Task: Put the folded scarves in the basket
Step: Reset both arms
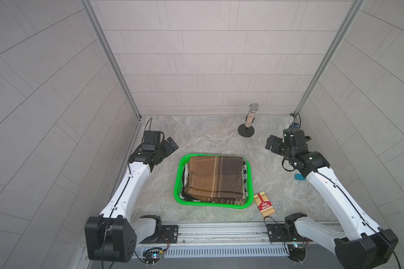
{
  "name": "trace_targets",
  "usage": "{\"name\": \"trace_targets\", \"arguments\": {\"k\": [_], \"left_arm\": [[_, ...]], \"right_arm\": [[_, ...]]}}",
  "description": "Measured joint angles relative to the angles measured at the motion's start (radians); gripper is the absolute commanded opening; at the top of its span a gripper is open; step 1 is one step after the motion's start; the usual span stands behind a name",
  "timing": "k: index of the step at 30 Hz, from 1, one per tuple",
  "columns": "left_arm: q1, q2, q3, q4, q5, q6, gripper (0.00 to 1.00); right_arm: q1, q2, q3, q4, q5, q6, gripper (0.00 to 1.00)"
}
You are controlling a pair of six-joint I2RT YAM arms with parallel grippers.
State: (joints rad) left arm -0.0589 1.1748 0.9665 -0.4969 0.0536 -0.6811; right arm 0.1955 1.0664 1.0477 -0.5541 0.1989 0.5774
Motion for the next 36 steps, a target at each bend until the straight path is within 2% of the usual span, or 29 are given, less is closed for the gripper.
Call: {"name": "trace_targets", "arguments": {"k": [2, 5, 8, 10, 17, 22, 26, 30, 34, 36], "left_arm": [[0.0, -0.056, -0.106, 0.117, -0.145, 0.056, 1.0], [0.001, -0.171, -0.39, 0.409, -0.326, 0.202, 1.0], [0.002, -0.163, -0.595, 0.661, -0.405, 0.385, 1.0], [0.002, -0.108, -0.646, 0.774, -0.42, 0.475, 1.0], [-0.024, 0.105, -0.654, 1.116, -0.458, 0.578, 1.0], [-0.036, 0.235, -0.63, 1.221, -0.48, 0.594, 1.0], [-0.036, 0.376, -0.631, 1.393, -0.486, 0.609, 1.0], [-0.036, 0.372, -0.634, 1.39, -0.486, 0.611, 1.0], [-0.036, 0.381, -0.633, 1.449, -0.488, 0.615, 1.0], [-0.036, 0.387, -0.629, 1.445, -0.487, 0.616, 1.0]], "right_arm": [[-0.018, -0.01, -0.093, 0.135, 0.044, -0.05, 1.0], [-0.024, -0.024, -0.261, 0.316, 0.107, -0.116, 1.0], [-0.024, -0.019, -0.395, 0.477, 0.164, -0.183, 1.0], [-0.024, -0.002, -0.461, 0.571, 0.205, -0.229, 1.0], [-0.027, 0.111, -0.599, 0.833, 0.305, -0.365, 1.0], [-0.046, 0.244, -0.67, 1.044, 0.309, -0.456, 1.0], [-0.074, 0.323, -0.682, 1.197, 0.282, -0.496, 1.0], [-0.111, 0.386, -0.695, 1.358, 0.232, -0.492, 1.0], [-0.118, 0.508, -0.758, 1.566, 0.176, -0.5, 1.0], [-0.118, 0.524, -0.783, 1.59, 0.151, -0.503, 1.0]]}}
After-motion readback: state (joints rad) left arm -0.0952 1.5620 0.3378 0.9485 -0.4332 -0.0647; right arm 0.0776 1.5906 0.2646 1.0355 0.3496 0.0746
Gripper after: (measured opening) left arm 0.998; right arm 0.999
